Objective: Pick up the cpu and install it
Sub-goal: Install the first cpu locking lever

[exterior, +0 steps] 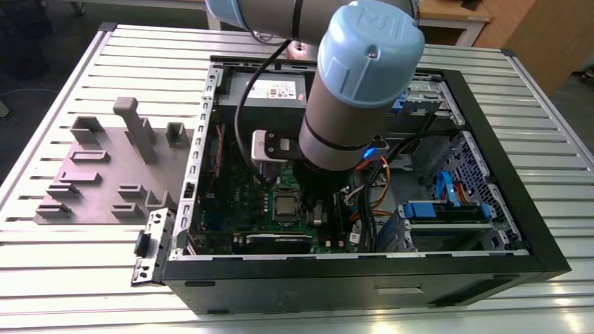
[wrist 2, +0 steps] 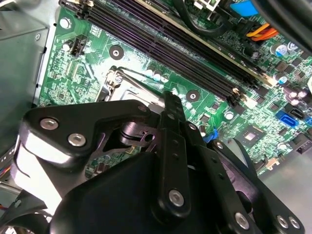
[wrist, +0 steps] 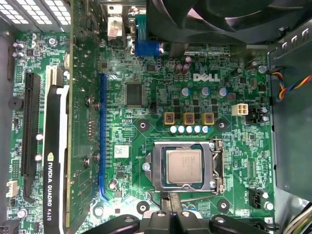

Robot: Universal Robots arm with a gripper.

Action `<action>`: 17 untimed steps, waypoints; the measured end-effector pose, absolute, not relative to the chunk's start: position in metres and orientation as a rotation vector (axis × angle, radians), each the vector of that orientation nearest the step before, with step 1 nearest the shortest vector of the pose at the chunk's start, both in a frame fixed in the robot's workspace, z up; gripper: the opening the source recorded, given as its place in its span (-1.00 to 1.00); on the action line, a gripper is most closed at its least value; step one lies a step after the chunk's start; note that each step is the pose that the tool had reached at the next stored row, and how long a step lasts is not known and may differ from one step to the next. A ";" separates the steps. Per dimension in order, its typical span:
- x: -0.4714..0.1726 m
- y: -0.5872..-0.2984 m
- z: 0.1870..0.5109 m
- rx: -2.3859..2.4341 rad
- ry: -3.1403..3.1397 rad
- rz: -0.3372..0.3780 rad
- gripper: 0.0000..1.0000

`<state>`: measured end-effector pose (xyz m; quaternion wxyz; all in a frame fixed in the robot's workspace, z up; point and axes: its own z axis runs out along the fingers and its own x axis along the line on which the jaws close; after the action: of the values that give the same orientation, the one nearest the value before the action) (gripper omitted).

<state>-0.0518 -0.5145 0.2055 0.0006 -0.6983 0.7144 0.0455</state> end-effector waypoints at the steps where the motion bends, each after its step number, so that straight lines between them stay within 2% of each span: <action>1: -0.052 -0.515 0.205 -2.193 2.244 0.142 -0.79; 17: -0.052 -0.517 0.199 -2.199 2.244 0.136 -0.79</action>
<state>-0.0523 -0.5167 0.1994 -0.0016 -0.6992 0.7137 0.0434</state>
